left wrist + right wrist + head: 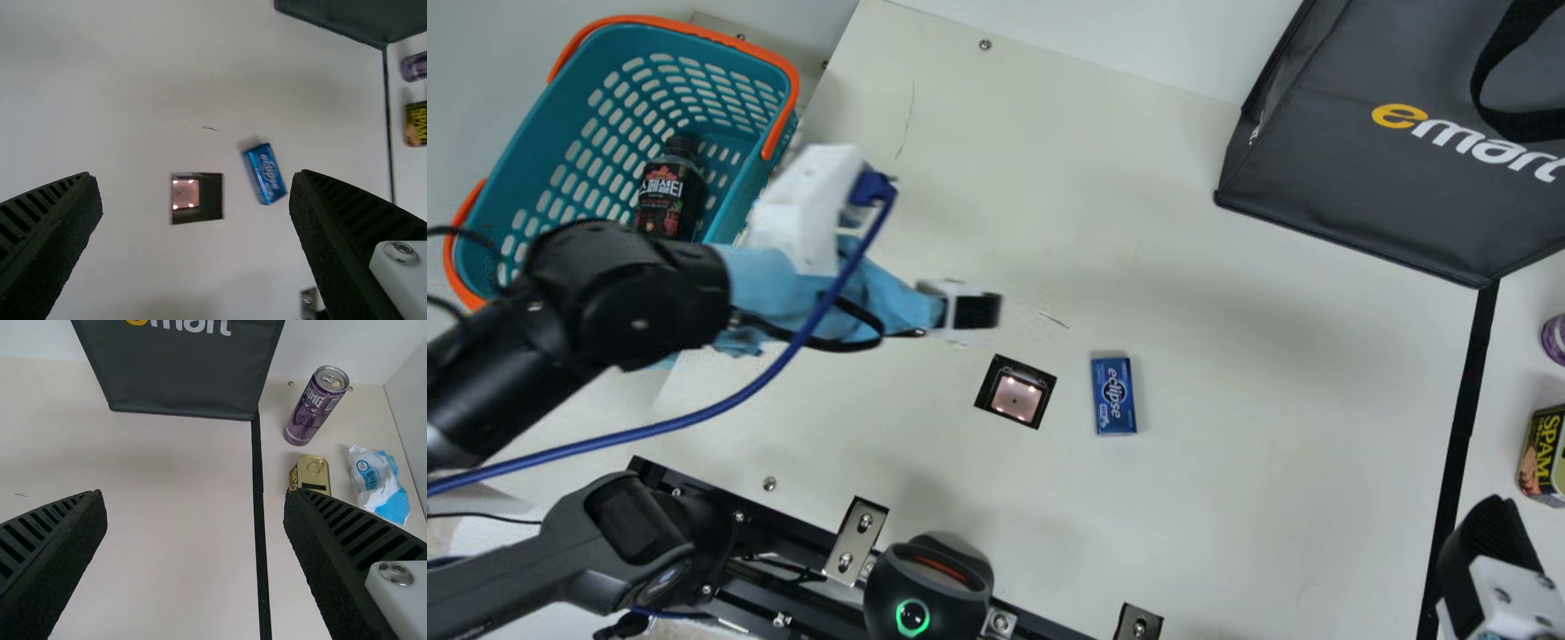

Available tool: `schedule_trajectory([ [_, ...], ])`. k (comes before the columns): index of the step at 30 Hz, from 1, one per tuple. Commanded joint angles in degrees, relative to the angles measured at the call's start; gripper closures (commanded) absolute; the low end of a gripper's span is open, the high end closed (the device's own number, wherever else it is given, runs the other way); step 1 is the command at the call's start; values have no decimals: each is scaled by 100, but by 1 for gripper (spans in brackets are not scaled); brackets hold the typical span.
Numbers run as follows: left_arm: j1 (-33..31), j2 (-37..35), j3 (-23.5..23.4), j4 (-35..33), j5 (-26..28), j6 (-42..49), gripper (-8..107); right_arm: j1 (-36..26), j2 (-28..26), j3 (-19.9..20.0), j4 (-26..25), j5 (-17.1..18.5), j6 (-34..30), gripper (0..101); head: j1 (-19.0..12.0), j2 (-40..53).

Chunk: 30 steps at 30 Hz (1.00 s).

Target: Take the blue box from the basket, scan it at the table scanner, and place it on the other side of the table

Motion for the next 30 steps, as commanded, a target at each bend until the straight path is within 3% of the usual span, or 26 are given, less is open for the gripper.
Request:
schedule_trajectory([
  [1,504,-289,-16,333,124,380,9,0,0,0,0,0,0,6,-166,14],
  [15,1999,-1219,-302,1577,478,1411,9,0,0,0,0,0,0,6,-166,14],
  [20,1992,-1223,-297,1579,493,1400,9,0,0,0,0,0,0,6,-166,14],
  [30,1992,-1223,-297,1566,503,1400,9,0,0,0,0,-4,0,6,-166,-1322],
])
